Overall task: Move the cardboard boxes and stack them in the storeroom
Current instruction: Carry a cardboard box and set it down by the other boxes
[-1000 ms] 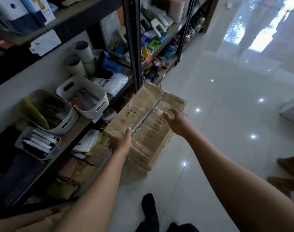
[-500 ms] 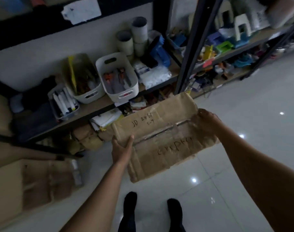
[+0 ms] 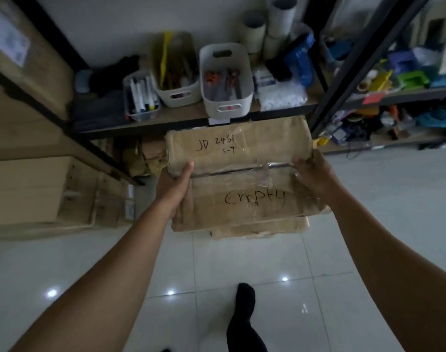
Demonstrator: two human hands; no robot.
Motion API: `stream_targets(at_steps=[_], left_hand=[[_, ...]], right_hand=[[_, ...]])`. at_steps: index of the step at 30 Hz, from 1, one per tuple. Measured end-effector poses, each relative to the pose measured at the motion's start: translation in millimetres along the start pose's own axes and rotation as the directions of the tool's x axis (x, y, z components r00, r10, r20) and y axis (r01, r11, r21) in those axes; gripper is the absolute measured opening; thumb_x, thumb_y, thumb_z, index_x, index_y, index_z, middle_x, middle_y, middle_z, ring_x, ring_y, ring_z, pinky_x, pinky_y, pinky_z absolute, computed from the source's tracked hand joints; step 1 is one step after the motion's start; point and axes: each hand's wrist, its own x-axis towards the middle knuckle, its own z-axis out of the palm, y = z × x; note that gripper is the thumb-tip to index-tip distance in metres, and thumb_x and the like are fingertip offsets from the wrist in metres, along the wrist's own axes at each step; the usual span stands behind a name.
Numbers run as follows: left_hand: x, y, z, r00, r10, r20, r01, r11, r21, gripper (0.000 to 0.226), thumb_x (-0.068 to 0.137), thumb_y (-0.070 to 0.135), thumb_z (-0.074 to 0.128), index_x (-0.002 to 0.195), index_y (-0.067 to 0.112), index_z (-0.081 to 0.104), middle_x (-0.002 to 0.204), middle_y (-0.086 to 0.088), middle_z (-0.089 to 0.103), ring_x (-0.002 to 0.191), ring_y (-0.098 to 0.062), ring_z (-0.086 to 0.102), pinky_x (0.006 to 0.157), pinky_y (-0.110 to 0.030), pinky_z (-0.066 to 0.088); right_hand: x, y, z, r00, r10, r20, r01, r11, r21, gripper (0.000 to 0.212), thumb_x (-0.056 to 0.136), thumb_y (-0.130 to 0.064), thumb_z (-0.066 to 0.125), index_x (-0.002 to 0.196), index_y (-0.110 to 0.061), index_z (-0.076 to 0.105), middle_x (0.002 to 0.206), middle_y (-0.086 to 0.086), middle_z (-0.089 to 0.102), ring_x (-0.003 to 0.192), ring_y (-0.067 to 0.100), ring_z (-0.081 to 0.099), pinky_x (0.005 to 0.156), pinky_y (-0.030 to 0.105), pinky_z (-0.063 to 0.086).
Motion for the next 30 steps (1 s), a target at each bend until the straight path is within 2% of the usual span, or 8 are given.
stream_targets(at_steps=[3,5,9,13,17,21,26,30], left_hand=[[-13,0,-50,1.0,0.018,-0.02,-0.018,0.999,-0.039,0.071,0.081,0.062,0.061,0.14,0.025,0.044,0.131,0.004,0.052,0.123,-0.02,0.047,0.097,-0.034,0.039],[-24,-4,-90,0.999,0.017,-0.05,-0.02,0.998,-0.062,0.078,0.076,0.069,0.062,0.14,0.029,0.045,0.134,0.003,0.054,0.124,-0.023,0.049,0.101,-0.039,0.042],[-49,-20,-184,0.98,0.061,-0.188,-0.081,0.992,-0.1,0.059,0.086,0.054,0.062,0.135,0.021,0.054,0.127,0.001,0.061,0.119,-0.023,0.055,0.099,-0.036,0.044],[-82,-54,-290,0.946,0.068,-0.316,-0.111,0.987,-0.12,0.045,0.09,0.044,0.062,0.124,0.016,0.06,0.112,0.0,0.063,0.106,-0.023,0.059,0.085,-0.029,0.044],[-110,-97,-395,0.912,0.025,-0.408,-0.096,0.983,-0.154,0.053,0.088,0.05,0.063,0.128,0.016,0.057,0.125,-0.005,0.062,0.114,-0.028,0.057,0.087,-0.03,0.042],[-131,-140,-499,0.876,-0.042,-0.48,-0.044,0.985,-0.165,0.061,0.086,0.058,0.058,0.133,0.02,0.052,0.127,-0.004,0.06,0.113,-0.028,0.056,0.094,-0.038,0.046],[-132,-176,-608,0.831,-0.107,-0.546,-0.008,0.979,-0.204,0.064,0.087,0.058,0.057,0.138,0.02,0.047,0.125,-0.002,0.058,0.105,-0.023,0.054,0.091,-0.04,0.042],[-102,-192,-698,0.789,-0.165,-0.592,-0.001,0.963,-0.269,0.065,0.085,0.057,0.061,0.137,0.019,0.048,0.125,-0.006,0.06,0.106,-0.027,0.056,0.089,-0.041,0.045]], right_hand=[[-27,-36,20,0.996,-0.077,0.034,0.078,0.997,-0.027,0.048,0.094,-0.045,0.05,0.133,-0.02,0.04,0.115,0.002,0.057,0.101,0.023,0.053,0.083,0.036,0.041],[-46,-61,38,0.989,-0.134,0.057,0.136,0.99,-0.037,0.049,0.091,-0.051,0.05,0.129,-0.023,0.039,0.121,0.007,0.059,0.109,0.03,0.056,0.091,0.044,0.045],[-105,-121,85,0.969,-0.222,0.105,0.228,0.972,-0.052,0.057,0.093,-0.051,0.049,0.138,-0.018,0.037,0.13,0.009,0.054,0.117,0.034,0.052,0.092,0.041,0.043],[-179,-174,147,0.931,-0.332,0.148,0.343,0.938,-0.056,0.059,0.091,-0.054,0.05,0.136,-0.017,0.042,0.134,0.011,0.054,0.122,0.033,0.05,0.097,0.042,0.039],[-253,-220,216,0.893,-0.4,0.206,0.421,0.905,-0.069,0.058,0.094,-0.052,0.048,0.139,-0.017,0.04,0.138,0.01,0.051,0.125,0.034,0.047,0.095,0.037,0.036],[-319,-262,290,0.844,-0.447,0.296,0.499,0.857,-0.128,0.071,0.091,-0.063,0.04,0.145,-0.018,0.033,0.146,0.012,0.043,0.133,0.036,0.039,0.109,0.046,0.032],[-377,-324,382,0.783,-0.478,0.397,0.558,0.822,-0.112,0.059,0.097,-0.054,0.038,0.144,-0.02,0.036,0.146,0.009,0.043,0.132,0.033,0.04,0.101,0.041,0.035],[-391,-388,469,0.708,-0.534,0.462,0.609,0.793,-0.017,0.052,0.098,-0.047,0.042,0.141,-0.018,0.038,0.14,0.007,0.048,0.125,0.03,0.047,0.089,0.033,0.035]])
